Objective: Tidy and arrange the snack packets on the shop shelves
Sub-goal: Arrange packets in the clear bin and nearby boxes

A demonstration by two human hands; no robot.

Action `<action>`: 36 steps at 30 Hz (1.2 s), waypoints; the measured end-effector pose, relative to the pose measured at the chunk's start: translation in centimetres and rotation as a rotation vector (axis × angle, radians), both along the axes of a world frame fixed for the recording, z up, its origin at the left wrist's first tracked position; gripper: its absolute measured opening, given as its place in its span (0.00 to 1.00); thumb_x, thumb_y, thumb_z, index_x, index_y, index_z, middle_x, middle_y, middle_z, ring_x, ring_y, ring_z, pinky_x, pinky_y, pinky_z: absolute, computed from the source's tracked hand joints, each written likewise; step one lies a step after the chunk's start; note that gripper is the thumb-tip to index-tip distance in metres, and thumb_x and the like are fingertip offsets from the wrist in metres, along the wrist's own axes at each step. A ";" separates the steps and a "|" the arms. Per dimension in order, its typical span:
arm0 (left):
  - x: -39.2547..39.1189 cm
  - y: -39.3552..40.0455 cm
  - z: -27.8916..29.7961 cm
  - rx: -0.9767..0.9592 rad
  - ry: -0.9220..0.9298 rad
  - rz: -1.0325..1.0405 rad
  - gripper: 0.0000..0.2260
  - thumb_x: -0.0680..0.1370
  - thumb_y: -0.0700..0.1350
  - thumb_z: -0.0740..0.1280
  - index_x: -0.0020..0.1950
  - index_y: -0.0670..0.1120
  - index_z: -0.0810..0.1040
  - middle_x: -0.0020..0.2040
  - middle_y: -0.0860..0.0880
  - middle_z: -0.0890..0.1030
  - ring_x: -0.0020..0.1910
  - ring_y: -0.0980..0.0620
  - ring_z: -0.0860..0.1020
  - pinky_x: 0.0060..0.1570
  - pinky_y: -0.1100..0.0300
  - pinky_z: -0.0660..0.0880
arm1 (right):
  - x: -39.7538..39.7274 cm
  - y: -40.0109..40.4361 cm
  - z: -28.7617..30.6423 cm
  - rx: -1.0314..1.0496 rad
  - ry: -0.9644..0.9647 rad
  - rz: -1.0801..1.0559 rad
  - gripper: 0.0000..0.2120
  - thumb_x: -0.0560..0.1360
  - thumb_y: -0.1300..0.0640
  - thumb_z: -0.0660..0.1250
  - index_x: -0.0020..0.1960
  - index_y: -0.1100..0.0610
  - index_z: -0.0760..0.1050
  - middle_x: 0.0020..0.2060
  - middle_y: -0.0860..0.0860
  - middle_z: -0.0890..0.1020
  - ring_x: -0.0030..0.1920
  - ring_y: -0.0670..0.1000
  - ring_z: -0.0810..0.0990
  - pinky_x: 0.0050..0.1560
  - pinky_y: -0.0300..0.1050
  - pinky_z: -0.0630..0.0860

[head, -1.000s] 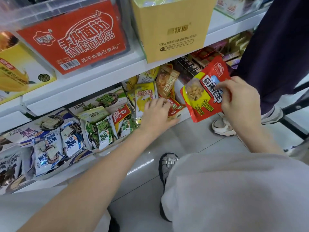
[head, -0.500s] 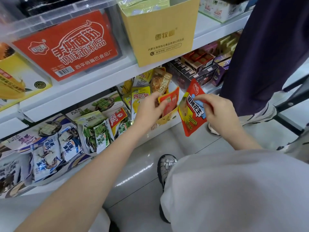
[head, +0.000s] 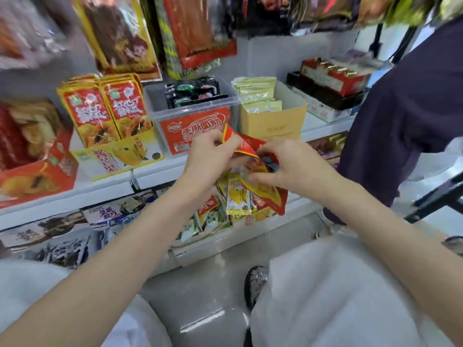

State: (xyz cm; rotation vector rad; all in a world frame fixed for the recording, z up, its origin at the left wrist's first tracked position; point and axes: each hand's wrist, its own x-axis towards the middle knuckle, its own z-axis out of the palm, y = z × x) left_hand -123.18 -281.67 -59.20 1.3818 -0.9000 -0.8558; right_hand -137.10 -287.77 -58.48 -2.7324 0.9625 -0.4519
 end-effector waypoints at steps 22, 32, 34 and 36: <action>24.7 20.9 3.9 0.046 -0.392 0.601 0.09 0.74 0.38 0.68 0.39 0.53 0.76 0.34 0.54 0.79 0.24 0.64 0.74 0.30 0.61 0.69 | 28.8 2.9 5.6 0.796 -0.803 -0.002 0.13 0.73 0.71 0.64 0.56 0.61 0.74 0.49 0.55 0.79 0.49 0.52 0.77 0.55 0.50 0.75; 27.7 21.8 3.2 -0.038 -0.243 0.650 0.09 0.74 0.37 0.67 0.41 0.51 0.78 0.37 0.52 0.80 0.30 0.63 0.77 0.35 0.65 0.76 | 35.3 2.0 -0.5 0.290 -0.122 -0.123 0.15 0.73 0.60 0.68 0.59 0.61 0.74 0.55 0.57 0.79 0.56 0.59 0.76 0.54 0.50 0.73; 27.7 21.8 3.3 -0.060 -0.215 0.652 0.09 0.75 0.37 0.67 0.41 0.51 0.78 0.37 0.52 0.80 0.28 0.65 0.77 0.34 0.68 0.76 | 35.6 2.0 -0.5 0.311 -0.183 -0.175 0.11 0.74 0.62 0.67 0.56 0.62 0.76 0.53 0.58 0.80 0.55 0.59 0.77 0.51 0.46 0.72; 27.5 21.9 3.4 -0.058 -0.202 0.657 0.09 0.75 0.37 0.67 0.41 0.51 0.78 0.38 0.52 0.81 0.29 0.64 0.78 0.34 0.69 0.76 | 35.8 1.7 -0.6 0.351 -0.259 -0.214 0.09 0.74 0.64 0.66 0.54 0.62 0.77 0.53 0.58 0.80 0.54 0.59 0.78 0.53 0.47 0.75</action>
